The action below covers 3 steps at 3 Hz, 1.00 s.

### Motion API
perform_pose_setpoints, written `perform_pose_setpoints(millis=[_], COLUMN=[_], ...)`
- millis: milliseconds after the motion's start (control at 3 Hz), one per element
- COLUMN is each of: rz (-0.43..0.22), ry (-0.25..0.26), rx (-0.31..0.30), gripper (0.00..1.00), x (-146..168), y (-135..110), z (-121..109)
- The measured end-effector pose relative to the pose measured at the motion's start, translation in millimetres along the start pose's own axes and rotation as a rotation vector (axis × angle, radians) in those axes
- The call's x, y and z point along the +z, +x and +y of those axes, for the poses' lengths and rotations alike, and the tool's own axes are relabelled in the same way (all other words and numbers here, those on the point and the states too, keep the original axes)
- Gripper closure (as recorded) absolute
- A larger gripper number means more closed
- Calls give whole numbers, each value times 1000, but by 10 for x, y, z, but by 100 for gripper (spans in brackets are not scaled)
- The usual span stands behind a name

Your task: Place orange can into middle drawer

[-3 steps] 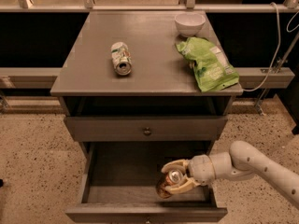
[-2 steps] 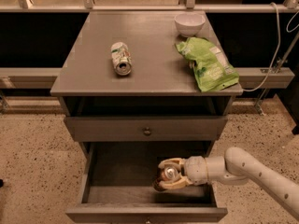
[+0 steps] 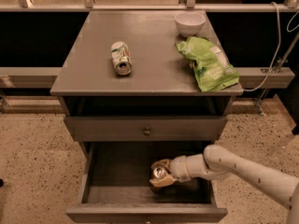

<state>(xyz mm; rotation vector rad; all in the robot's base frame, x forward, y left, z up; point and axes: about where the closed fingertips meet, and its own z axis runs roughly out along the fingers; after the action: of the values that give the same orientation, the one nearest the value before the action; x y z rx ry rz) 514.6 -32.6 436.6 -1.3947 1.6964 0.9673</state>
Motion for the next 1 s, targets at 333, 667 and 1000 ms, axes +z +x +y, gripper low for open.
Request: perform_pose_setpoints(millis=[333,667,1000], rz=[51,51,51], ry=[9,9,9], rx=[24,24,24], gripper=[34,11,0], x=[109,79,79], y=[117,58,57], z=[-35,-29,-28])
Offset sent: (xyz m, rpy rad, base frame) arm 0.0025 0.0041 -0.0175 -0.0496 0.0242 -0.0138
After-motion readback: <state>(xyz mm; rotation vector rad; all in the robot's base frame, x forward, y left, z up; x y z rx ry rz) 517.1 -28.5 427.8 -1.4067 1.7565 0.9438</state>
